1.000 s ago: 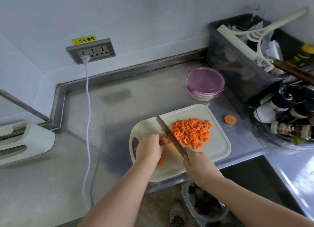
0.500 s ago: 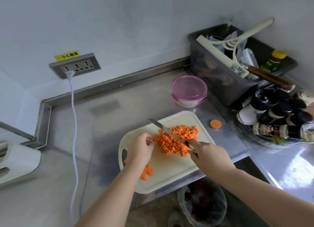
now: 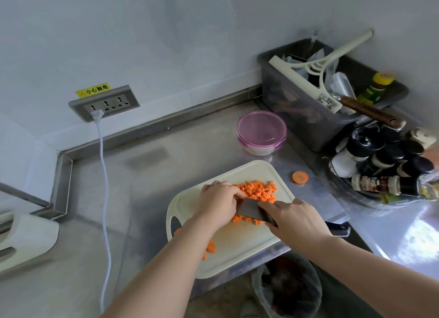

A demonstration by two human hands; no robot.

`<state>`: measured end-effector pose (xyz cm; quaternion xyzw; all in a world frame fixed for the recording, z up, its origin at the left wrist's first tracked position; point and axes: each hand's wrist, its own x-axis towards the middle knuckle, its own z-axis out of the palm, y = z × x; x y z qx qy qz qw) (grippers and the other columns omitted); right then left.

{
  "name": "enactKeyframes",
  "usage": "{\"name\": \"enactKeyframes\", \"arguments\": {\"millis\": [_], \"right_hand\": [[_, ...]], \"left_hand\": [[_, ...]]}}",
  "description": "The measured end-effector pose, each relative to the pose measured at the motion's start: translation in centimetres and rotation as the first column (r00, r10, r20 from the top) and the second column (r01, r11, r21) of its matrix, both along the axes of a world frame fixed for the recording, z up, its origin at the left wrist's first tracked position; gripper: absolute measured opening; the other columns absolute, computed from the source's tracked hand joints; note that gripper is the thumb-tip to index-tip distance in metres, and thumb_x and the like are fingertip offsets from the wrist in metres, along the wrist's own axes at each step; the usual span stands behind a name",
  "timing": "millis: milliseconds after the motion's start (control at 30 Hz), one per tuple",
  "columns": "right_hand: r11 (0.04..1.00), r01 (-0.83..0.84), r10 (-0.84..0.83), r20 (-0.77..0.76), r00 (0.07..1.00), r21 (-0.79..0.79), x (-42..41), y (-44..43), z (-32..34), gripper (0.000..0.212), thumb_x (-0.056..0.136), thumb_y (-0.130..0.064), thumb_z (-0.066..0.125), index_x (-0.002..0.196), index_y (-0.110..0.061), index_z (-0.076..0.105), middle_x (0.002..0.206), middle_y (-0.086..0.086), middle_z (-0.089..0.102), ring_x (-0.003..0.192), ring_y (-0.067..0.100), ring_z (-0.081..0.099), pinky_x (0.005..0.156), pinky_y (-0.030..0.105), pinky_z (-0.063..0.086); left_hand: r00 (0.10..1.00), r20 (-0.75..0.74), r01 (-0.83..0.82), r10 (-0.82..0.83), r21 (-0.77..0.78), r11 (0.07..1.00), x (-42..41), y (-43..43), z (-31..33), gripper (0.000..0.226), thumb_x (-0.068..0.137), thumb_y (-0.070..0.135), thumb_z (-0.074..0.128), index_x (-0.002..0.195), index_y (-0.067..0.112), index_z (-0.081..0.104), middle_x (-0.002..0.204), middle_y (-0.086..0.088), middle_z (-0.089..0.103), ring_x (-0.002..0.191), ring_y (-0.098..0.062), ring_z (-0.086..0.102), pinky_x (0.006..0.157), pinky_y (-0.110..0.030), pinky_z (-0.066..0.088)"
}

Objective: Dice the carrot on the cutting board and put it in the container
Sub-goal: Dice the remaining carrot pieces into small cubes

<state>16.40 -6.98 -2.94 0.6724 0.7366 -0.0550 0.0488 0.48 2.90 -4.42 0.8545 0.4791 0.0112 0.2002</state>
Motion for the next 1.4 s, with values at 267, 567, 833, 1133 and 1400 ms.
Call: {"name": "enactKeyframes", "arguments": {"millis": [267,567,833,1133,1400], "right_hand": [[1.0,0.005,-0.005,-0.033,0.999,-0.006,0.0,0.2,-0.2,0.033,0.102,-0.037,0.036,0.133,-0.03,0.041,0.105,-0.007,0.064,0.078,0.021,0.05,0.066,0.027,0.035],[0.978,0.151,-0.201,-0.443,0.874,-0.146,-1.9,1.1,-1.1,0.03,0.1,-0.033,0.043,0.128,-0.03,0.054,0.084,-0.011,0.06,0.065,0.006,0.047,0.055,0.017,0.035],[0.963,0.122,-0.239,-0.556,0.796,-0.239,-3.7,0.5,-1.5,0.012,0.096,-0.026,0.049,0.095,-0.019,0.058,0.063,-0.003,0.051,0.054,0.012,0.043,0.051,0.024,0.031],[0.949,0.147,-0.286,-0.563,0.775,-0.279,-3.5,-0.7,-1.2,0.013,0.096,-0.026,0.05,0.099,-0.019,0.06,0.066,-0.003,0.053,0.056,0.012,0.045,0.054,0.024,0.033],[0.945,0.171,-0.305,-0.564,0.768,-0.279,-3.2,-1.1,-1.0,0.011,0.097,-0.027,0.049,0.099,-0.021,0.058,0.069,-0.006,0.054,0.058,0.01,0.046,0.054,0.021,0.035]], "left_hand": [[0.942,0.276,-0.174,0.188,-0.076,0.982,-1.1,0.9,0.1,0.043,0.09,-0.001,0.041,0.114,0.023,0.067,0.113,0.009,0.068,0.109,-0.012,0.059,0.1,-0.031,0.044],[0.715,0.461,-0.565,0.526,-0.061,0.823,-8.8,-1.3,-0.6,0.033,0.088,-0.004,0.047,0.107,0.014,0.067,0.097,0.009,0.065,0.087,-0.006,0.059,0.079,-0.014,0.041],[0.955,-0.184,-0.257,0.232,-0.127,0.958,-10.6,-5.6,-2.2,0.043,0.083,0.044,0.062,0.125,0.032,0.056,0.123,0.008,0.047,0.118,-0.016,0.045,0.098,-0.032,0.041],[0.921,-0.354,-0.214,0.163,-0.112,0.97,-8.2,-5.3,-1.8,0.044,0.08,0.04,0.066,0.12,0.027,0.054,0.123,0.002,0.048,0.123,-0.023,0.038,0.097,-0.035,0.035],[0.892,-0.43,-0.232,0.141,-0.166,0.958,-7.2,-5.0,-1.7,0.042,0.085,0.03,0.065,0.123,0.02,0.052,0.121,-0.003,0.056,0.117,-0.026,0.048,0.1,-0.038,0.037]]}}
